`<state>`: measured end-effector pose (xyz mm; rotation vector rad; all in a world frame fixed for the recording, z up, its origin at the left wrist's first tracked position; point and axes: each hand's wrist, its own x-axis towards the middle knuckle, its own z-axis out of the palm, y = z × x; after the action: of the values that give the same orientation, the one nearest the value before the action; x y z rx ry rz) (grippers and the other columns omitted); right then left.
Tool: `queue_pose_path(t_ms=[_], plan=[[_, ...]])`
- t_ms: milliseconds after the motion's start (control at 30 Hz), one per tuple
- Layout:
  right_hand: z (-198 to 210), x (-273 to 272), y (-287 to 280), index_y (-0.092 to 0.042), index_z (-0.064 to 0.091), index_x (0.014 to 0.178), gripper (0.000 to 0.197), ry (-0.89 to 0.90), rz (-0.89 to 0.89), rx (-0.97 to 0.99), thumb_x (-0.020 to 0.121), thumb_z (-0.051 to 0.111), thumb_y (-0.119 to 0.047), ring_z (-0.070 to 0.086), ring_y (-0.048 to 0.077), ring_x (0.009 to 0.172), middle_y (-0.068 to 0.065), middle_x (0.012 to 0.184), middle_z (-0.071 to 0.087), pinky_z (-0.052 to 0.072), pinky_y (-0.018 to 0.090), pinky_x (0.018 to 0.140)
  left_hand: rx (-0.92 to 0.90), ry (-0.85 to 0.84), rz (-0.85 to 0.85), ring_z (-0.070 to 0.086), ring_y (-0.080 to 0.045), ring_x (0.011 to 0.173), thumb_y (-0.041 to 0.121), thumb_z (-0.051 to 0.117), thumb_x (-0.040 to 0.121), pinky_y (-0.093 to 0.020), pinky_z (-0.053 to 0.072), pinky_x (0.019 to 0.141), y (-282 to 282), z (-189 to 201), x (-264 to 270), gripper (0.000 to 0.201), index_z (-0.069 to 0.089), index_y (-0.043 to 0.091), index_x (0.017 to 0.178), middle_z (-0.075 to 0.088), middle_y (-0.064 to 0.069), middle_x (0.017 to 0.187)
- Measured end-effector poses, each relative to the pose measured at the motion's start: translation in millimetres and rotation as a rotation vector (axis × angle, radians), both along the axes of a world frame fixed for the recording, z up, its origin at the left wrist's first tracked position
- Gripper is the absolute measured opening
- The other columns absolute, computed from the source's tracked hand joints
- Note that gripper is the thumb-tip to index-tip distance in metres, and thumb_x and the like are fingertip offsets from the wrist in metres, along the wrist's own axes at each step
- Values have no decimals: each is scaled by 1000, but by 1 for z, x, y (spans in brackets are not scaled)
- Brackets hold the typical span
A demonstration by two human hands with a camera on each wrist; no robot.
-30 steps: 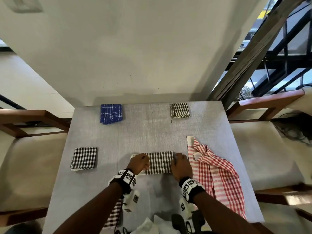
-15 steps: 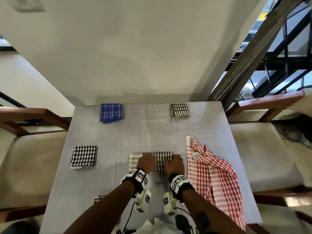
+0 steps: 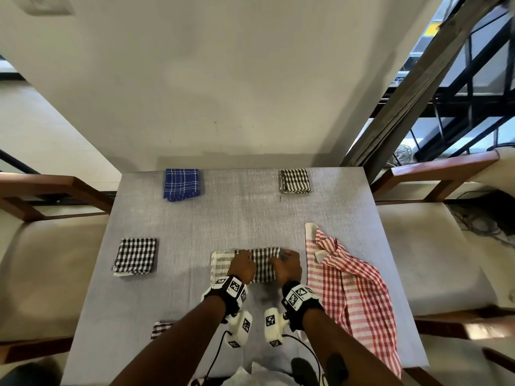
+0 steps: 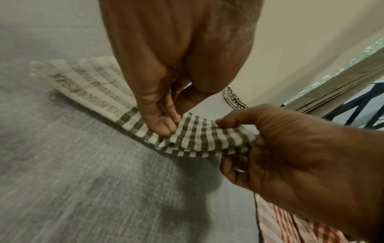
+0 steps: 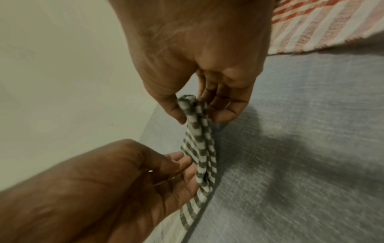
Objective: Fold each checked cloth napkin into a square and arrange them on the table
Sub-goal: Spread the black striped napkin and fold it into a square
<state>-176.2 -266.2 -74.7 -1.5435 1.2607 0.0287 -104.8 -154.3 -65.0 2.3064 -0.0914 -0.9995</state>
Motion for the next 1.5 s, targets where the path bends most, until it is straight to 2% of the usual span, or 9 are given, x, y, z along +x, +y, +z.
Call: queue_pose_path(t_ms=[133, 300, 400, 500, 767, 1000, 1133, 1233, 1500], plan=[[10, 4, 5, -23, 66, 93, 9, -58, 163, -22, 86, 68, -18, 67, 23, 95, -2, 92, 68, 53, 33, 84, -27, 14, 10, 59, -28, 108, 12, 42, 97, -26, 40, 85, 1, 1, 1, 29, 55, 2, 121, 61, -14, 117], [33, 8, 26, -17, 66, 106, 22, -153, 293, -92, 86, 66, -8, 62, 10, 86, -12, 87, 63, 42, 5, 65, -180, 164, 15, 66, -33, 75, 17, 55, 75, -42, 54, 72, 18, 0, 18, 20, 72, 9, 81, 69, -10, 72], [43, 16, 41, -14, 66, 112, 29, -155, 392, -205, 85, 63, -5, 59, 13, 91, -6, 95, 61, 45, 14, 76, -80, 51, 164, 67, -28, 89, 20, 52, 85, -35, 54, 81, 43, -2, 31, 24, 70, 10, 98, 72, -9, 95], [46, 24, 60, -16, 65, 114, 29, -118, 504, -334, 86, 60, -9, 55, 16, 90, 1, 101, 57, 45, 23, 82, -42, -15, 216, 70, -26, 80, 28, 50, 82, -37, 58, 79, 74, -13, 41, 21, 70, 22, 81, 74, -6, 87], [46, 45, 116, -16, 65, 107, 21, -115, 622, -415, 89, 57, -21, 56, 20, 97, 3, 103, 59, 45, 27, 82, 28, 13, -77, 62, -29, 109, 21, 46, 97, -36, 48, 94, 97, 8, 38, 28, 62, 6, 114, 65, -14, 119], [21, 56, 142, -18, 66, 104, 23, -106, 687, -467, 92, 48, -27, 57, 19, 102, 1, 103, 65, 41, 28, 96, 17, -90, 38, 60, -27, 104, 28, 35, 103, -34, 44, 94, 105, 7, 45, 36, 63, 9, 113, 65, -13, 117], [18, 48, 138, -9, 67, 106, 23, -151, 739, -410, 96, 46, -13, 60, 24, 97, 9, 105, 66, 47, 31, 85, 46, -75, 94, 63, -24, 92, 26, 49, 93, -28, 46, 80, 110, 2, 50, 29, 72, 8, 98, 70, -12, 105], [17, 38, 131, -7, 65, 120, 30, -176, 677, -483, 97, 48, -11, 59, 24, 107, 10, 117, 65, 45, 29, 94, 55, -108, 40, 64, -27, 96, 19, 55, 88, -30, 49, 83, 111, -1, 52, 22, 72, 8, 98, 71, -11, 102], [-5, 31, 131, -8, 69, 107, 39, -104, 915, -585, 68, 76, -5, 61, 28, 103, 9, 111, 65, 56, 40, 86, 82, -180, 31, 66, -24, 91, 33, 59, 89, -28, 49, 80, 106, -6, 52, 23, 69, 13, 95, 71, -7, 95]])
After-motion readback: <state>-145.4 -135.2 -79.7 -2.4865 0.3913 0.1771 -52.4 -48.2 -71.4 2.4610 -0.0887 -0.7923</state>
